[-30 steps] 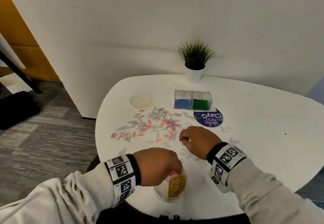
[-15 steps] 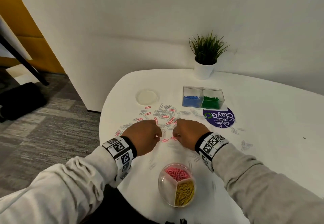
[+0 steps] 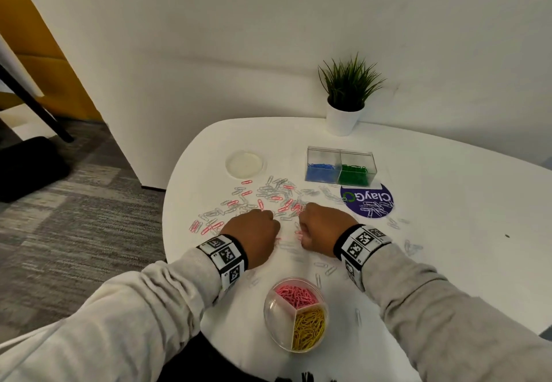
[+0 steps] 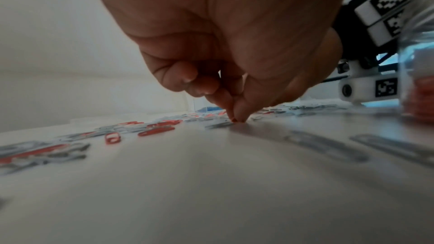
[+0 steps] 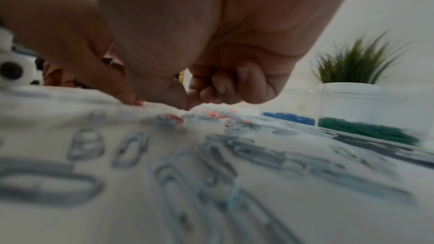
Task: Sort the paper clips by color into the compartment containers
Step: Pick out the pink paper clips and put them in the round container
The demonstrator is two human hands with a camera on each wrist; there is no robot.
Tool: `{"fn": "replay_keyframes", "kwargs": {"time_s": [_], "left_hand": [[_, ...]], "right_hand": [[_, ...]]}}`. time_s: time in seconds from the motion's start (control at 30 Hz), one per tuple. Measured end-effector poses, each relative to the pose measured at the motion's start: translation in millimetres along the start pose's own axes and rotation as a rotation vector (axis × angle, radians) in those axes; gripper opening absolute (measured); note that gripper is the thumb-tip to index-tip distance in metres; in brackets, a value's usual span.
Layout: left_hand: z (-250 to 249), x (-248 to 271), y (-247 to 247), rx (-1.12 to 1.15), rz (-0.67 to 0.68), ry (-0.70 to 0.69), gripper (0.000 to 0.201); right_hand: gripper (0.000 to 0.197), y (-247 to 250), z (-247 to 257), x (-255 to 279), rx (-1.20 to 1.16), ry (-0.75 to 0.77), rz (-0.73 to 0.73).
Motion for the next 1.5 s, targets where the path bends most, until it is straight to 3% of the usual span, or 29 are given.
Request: {"fn": "replay_keyframes", "kwargs": {"time_s": [0.2, 0.33, 0.43, 0.6, 0.77, 0.83, 0.93, 1.03, 1.13, 1.3, 1.4, 1.5], "left_hand": [[2.8, 31.6, 35.2, 0.244, -0.088, -0.214, 0.01], [-6.2, 57.9, 54.1, 0.351, -0.043, -0.367, 0.004], [-22.9, 73.5, 48.0, 0.379, 0.041, -0.417, 0.003], [-52.8, 85.5, 28.8, 0.163, 0.058, -0.445, 0.015], [-42.9, 78.9, 35.9, 0.228, 0.049, -0.383, 0.015], [-21.1, 71.7, 39.3, 0.282, -0.013, -0.324, 0.012], [36.3, 56.9, 33.2, 0.267, -0.062, -0.059, 0.01], [100.3, 50.2, 18.7, 0.209, -0.02, 0.221, 0.017], [141.0, 54.9, 5.7, 0.237, 0.046, 0.357, 0.017], [148.0, 63.9, -3.2, 0.384, 0.03, 0.285, 0.01], [142.2, 64.6, -11.3, 0.373, 0.019, 0.237, 0.02], [135.7, 62.7, -21.4, 0.316, 0.032, 0.223, 0.025]], "right_hand": [[0.008, 20.3, 12.3, 64.8, -0.182, 0.113, -0.154], [0.014, 5.7, 35.4, 102.4, -0.181, 0.242, -0.124], [0.017, -11.5, 32.6, 97.7, -0.267, 0.247, -0.075], [0.015, -2.6, 2.6, 65.8, -0.362, 0.104, -0.245], [0.019, -4.2, -1.3, 20.7, -0.152, 0.001, -0.129], [0.019, -4.9, -0.8, 12.1, -0.074, -0.002, -0.077], [0.018, -9.8, -4.2, 6.8, -0.086, -0.003, -0.025], [0.011, -12.3, -9.1, 2.7, -0.208, -0.028, 0.056], [0.007, -9.4, -11.6, 1.9, -0.272, -0.042, 0.097], [0.011, 2.4, -27.8, 4.0, -0.469, -0.044, -0.077], [0.01, 12.9, -48.7, 6.5, -0.794, -0.074, -0.228], [0.013, 16.0, -66.8, 0.2, -1.089, -0.121, -0.237]]}}
Point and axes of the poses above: each hand's wrist, its own x-axis away from the middle knuckle, its own y-axis out of the back of the hand, z = x × y, the point moved 3 cm from there along -x, towards the middle knuckle, and after that the axes turned 14 degrees about z, right-handed, at the moved point
